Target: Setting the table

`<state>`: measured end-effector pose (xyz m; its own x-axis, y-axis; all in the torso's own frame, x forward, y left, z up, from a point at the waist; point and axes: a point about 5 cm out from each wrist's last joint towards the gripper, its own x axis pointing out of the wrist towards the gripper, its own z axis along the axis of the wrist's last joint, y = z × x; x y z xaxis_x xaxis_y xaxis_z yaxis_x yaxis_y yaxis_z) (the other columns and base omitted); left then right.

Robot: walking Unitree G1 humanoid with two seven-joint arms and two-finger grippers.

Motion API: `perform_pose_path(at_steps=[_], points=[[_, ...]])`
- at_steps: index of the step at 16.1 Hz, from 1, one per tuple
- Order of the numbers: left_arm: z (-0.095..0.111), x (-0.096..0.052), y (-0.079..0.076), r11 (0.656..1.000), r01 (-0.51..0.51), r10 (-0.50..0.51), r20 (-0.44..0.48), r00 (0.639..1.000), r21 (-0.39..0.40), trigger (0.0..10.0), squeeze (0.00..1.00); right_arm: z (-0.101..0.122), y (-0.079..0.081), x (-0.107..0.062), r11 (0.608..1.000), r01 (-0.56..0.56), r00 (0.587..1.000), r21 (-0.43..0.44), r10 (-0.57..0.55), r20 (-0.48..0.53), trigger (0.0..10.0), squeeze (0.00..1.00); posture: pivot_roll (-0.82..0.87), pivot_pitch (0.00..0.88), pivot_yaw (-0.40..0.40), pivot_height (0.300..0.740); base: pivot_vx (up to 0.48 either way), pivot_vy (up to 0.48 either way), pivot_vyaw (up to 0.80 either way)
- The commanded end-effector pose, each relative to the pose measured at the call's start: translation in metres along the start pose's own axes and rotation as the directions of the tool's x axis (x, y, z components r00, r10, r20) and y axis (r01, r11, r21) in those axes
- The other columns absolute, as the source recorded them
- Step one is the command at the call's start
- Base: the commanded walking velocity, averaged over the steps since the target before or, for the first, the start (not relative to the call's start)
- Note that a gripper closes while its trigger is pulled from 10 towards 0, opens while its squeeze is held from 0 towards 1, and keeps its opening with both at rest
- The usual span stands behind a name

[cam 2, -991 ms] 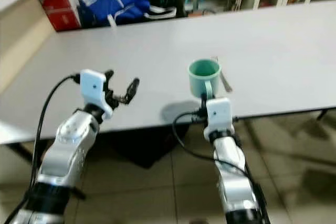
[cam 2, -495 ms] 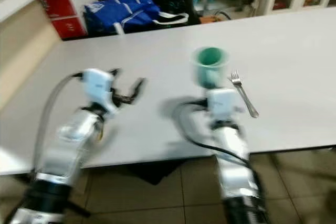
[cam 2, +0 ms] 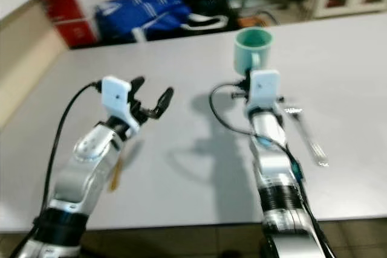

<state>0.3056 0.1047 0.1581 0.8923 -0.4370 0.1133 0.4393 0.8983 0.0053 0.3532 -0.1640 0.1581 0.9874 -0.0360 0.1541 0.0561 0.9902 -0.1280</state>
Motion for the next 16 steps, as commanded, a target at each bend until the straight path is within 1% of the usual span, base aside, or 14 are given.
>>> perform_pose_path(at_steps=[1, 3, 4, 6, 7, 10, 13, 16], points=[[0.006, -0.007, 0.007, 1.000, -0.012, 0.012, 0.012, 1.000, 0.008, 10.0, 0.00, -0.006, 0.001, 0.004, 1.000, 0.029, 0.999, 0.006, -0.028, -0.038, 10.0, 0.00, -0.16, 0.000, 0.196, 0.731, 0.000, 0.000, 0.00], [0.007, -0.013, 0.012, 1.000, -0.017, 0.017, -0.005, 1.000, 0.024, 10.0, 0.00, -0.010, -0.001, 0.012, 0.997, 0.071, 0.996, -0.012, -0.072, -0.061, 10.0, 0.00, -0.13, 0.000, 0.209, 0.731, 0.000, 0.000, 0.00], [0.008, -0.015, 0.014, 0.999, -0.018, 0.018, -0.010, 1.000, 0.031, 10.0, 0.00, -0.013, -0.002, 0.012, 0.997, 0.083, 0.994, -0.010, -0.083, -0.071, 10.0, 0.00, -0.13, 0.000, 0.214, 0.731, 0.000, 0.000, 0.00], [0.011, -0.021, 0.022, 0.999, -0.028, 0.029, -0.020, 0.999, 0.043, 10.0, 0.00, -0.025, -0.012, 0.011, 0.985, 0.165, 0.979, -0.059, -0.170, -0.108, 10.0, 0.00, -0.11, 0.000, 0.239, 0.731, 0.000, 0.000, 0.00], [0.012, -0.022, 0.024, 0.999, -0.023, 0.024, -0.023, 0.999, 0.047, 10.0, 0.00, -0.028, -0.018, 0.011, 0.976, 0.204, 0.970, -0.082, -0.213, -0.121, 10.0, 0.00, -0.11, 0.000, 0.242, 0.731, 0.000, 0.000, 0.00], [0.012, -0.022, 0.024, 0.999, -0.017, 0.019, -0.033, 0.999, 0.048, 10.0, 0.00, -0.032, -0.027, 0.014, 0.958, 0.260, 0.953, -0.123, -0.275, -0.128, 10.0, 0.00, -0.12, 0.000, 0.250, 0.731, 0.000, 0.000, 0.00], [0.014, -0.022, 0.022, 0.999, -0.003, 0.005, -0.037, 0.999, 0.046, 10.0, 0.00, -0.038, -0.037, 0.013, 0.940, 0.310, 0.931, -0.141, -0.330, -0.157, 10.0, 0.00, -0.11, 0.000, 0.264, 0.731, 0.000, 0.000, 0.00], [0.017, -0.024, 0.024, 0.999, 0.001, 0.001, -0.041, 0.999, 0.047, 10.0, 0.00, -0.042, -0.044, 0.012, 0.923, 0.345, 0.914, -0.169, -0.371, -0.164, 10.0, 0.00, -0.11, 0.000, 0.268, 0.731, 0.000, 0.000, 0.00]])
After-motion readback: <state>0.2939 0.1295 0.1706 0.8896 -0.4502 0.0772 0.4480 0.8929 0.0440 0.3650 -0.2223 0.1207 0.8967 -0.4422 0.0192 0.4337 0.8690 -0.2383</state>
